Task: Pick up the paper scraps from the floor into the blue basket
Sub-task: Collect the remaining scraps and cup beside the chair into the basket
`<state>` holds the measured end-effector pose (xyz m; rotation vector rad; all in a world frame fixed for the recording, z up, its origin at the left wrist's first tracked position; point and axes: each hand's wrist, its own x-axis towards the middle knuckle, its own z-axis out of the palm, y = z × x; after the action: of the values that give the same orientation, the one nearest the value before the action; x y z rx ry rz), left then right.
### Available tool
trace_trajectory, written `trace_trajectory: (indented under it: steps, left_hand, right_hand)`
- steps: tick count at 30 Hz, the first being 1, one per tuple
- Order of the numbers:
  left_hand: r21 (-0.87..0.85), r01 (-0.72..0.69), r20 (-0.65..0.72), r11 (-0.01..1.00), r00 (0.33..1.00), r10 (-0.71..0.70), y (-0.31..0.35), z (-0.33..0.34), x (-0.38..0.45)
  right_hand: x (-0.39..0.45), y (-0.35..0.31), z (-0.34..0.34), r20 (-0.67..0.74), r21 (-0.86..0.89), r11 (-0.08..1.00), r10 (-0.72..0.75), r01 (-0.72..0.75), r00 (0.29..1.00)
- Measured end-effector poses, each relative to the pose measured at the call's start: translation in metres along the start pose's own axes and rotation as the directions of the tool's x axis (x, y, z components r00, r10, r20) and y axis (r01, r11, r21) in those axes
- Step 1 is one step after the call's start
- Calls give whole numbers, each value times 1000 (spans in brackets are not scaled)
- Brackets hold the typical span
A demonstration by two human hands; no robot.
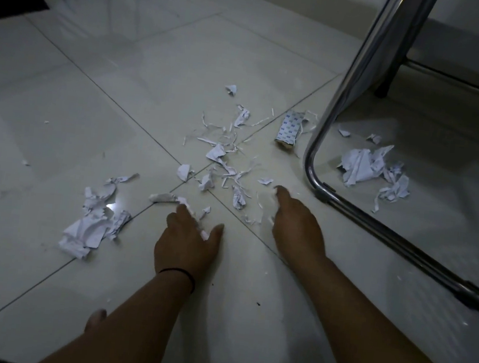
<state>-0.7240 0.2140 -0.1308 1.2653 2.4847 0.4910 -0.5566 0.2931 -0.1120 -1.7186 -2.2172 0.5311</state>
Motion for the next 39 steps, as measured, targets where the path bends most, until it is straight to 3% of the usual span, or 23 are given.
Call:
trace_trajectory:
  steps: [7, 10, 15, 19, 23, 27, 32, 39]
  left_hand:
    - [159, -137, -110, 978, 982, 155, -5, 16, 3]
    - [137, -203, -143, 970, 964, 222, -7, 20, 6]
    - [-27, -128, -172, 991, 978, 121, -5, 20, 12]
    - [-30, -119, -149, 992, 982, 113, -1, 17, 14]
    - [-249, -45, -187, 967, 982, -2, 8, 6, 21]
    - [-289, 72, -304, 955, 939, -162, 6, -16, 51]
    - [-138, 289, -45, 947, 954, -298, -23, -25, 84]
    - [-163, 250, -8, 954, 967, -254, -23, -19, 78]
  right_hand:
    - [23, -33, 23, -42, -22, 999, 25, -25, 999]
    - [31, -35, 36, -43, -100, 995, 21, -25, 999]
    - [37, -38, 54, -33, -246, 969, -44, 35, 998]
    - [30, -38, 53, -12, -287, 954, -88, 81, 996]
    - [18, -38, 43, -56, -351, 934, -94, 69, 994]
    - [6, -37, 37, -153, -216, 973, -120, 85, 981]
    - [6, -37, 48, -2, -115, 992, -62, 61, 998]
    - [6, -29, 43, 91, 55, 998, 32, -37, 995]
